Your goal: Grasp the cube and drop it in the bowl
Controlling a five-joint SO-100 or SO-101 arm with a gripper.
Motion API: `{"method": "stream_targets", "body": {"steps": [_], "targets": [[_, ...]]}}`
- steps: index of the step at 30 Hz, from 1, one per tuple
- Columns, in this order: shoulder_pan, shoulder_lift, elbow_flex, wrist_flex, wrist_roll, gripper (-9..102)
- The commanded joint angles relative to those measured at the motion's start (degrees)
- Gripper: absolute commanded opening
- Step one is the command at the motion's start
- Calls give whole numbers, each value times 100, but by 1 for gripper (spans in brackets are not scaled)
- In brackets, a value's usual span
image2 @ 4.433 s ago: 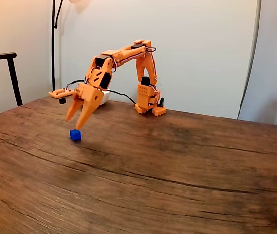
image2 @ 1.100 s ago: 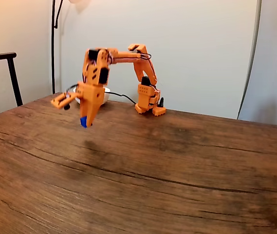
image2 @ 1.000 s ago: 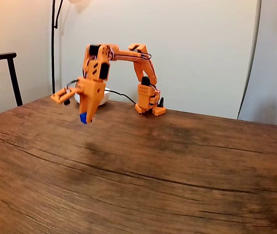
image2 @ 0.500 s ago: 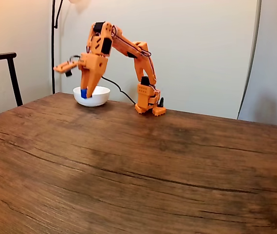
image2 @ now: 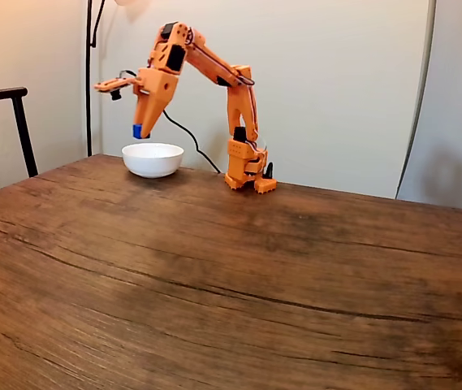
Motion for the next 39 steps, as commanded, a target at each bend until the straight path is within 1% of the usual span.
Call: {"method": "stream_targets", "body": {"steps": [1, 7, 21, 24, 31, 35, 39], "targets": [[202, 923, 642, 308, 18, 3], [387, 2118, 1942, 255, -35, 3], [439, 3762, 3841, 211, -62, 3], [703, 4351, 4465, -105, -44, 3], [1740, 5713, 6249, -1055, 0, 3], [2355, 6152, 6952, -1696, 9, 3], [2927, 6223, 7312, -2285, 26, 3]]}}
